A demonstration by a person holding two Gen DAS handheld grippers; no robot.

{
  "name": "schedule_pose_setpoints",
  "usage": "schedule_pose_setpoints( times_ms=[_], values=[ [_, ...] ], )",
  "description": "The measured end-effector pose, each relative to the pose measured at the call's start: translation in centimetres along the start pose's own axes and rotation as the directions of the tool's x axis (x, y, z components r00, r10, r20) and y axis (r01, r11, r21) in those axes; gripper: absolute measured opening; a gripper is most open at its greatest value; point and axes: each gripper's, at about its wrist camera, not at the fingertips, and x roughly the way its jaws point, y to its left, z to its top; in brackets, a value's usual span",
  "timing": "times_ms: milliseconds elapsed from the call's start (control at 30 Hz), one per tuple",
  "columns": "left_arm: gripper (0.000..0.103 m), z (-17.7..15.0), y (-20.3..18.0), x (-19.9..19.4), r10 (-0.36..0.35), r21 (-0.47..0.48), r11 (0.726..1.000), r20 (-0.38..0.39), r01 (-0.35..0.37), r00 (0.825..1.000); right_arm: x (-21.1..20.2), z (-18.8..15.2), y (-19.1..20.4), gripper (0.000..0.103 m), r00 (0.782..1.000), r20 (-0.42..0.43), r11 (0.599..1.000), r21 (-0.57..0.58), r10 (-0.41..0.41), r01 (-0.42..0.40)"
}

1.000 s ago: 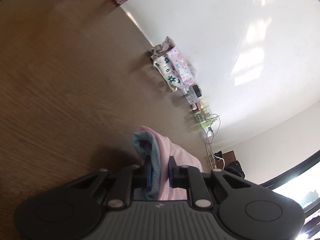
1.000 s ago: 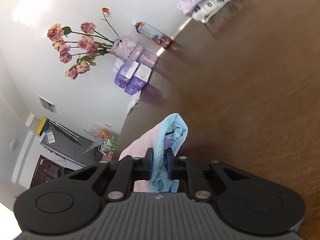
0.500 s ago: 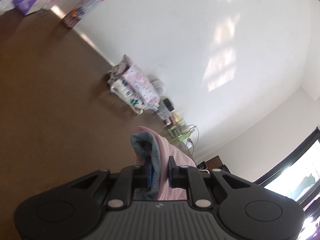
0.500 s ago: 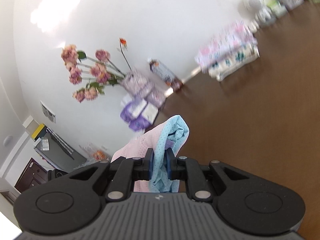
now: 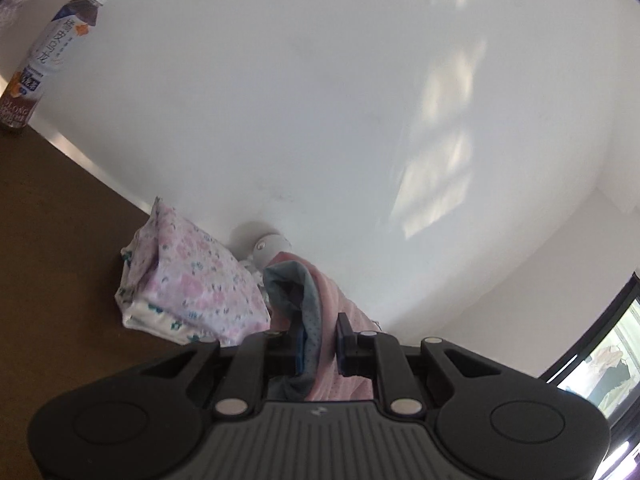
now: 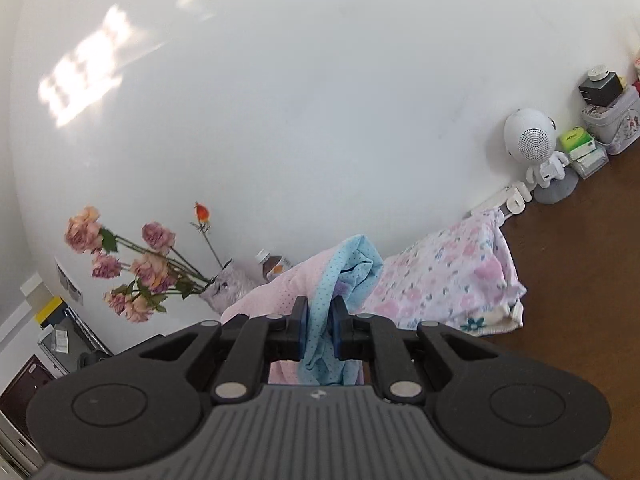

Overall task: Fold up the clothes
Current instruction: 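Lift the pink roll with both grippers and carry it toward the clothes stack, then lower the roll onto the floral stack and open both grippers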

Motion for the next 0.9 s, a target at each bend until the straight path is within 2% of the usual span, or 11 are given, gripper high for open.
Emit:
schedule_pose_setpoints(
  times_ms=[167, 333, 500, 667, 767, 833, 900],
  values=[
    [0.013, 3.6, 3.7, 6.9, 0.027, -0.044, 0.999, -0.001, -0.027, 1.000, 4.0, 1.5, -4.2, 0.011, 1.000, 0.004, 0.999, 0.050, -0.009, 0.009],
    [0.013, 4.7, 8.0, 11.2, 0.063, -0.101, 0.993, -0.028, -0.066, 0.998, 8.0, 3.0, -8.5, 0.011, 1.000, 0.007, 0.995, 0.101, -0.018, 0.017],
    [0.013, 5.4, 9.8, 12.5, 0.068, -0.110, 0.991, -0.035, -0.072, 0.997, 11.6, 4.3, -12.4, 0.011, 1.000, 0.010, 0.989, 0.147, -0.027, 0.025],
    [0.016, 5.8, 10.7, 13.0, 0.101, -0.101, 0.989, -0.034, -0.104, 0.994, 11.9, 4.1, -13.0, 0.011, 0.999, 0.012, 0.986, 0.161, -0.032, 0.030],
    [0.022, 5.9, 11.1, 12.8, 0.116, -0.108, 0.987, -0.022, -0.118, 0.993, 12.0, 4.1, -13.1, 0.012, 0.999, 0.013, 0.987, 0.159, -0.039, 0.036],
    [0.031, 5.9, 11.3, 12.6, 0.122, -0.109, 0.986, -0.013, -0.123, 0.992, 12.0, 4.2, -13.3, 0.014, 0.999, 0.015, 0.986, 0.161, -0.044, 0.041],
    [0.033, 6.0, 11.5, 12.2, 0.125, -0.103, 0.987, -0.005, -0.125, 0.992, 11.9, 4.2, -13.6, 0.015, 0.999, 0.017, 0.984, 0.171, -0.049, 0.045]
  ],
)
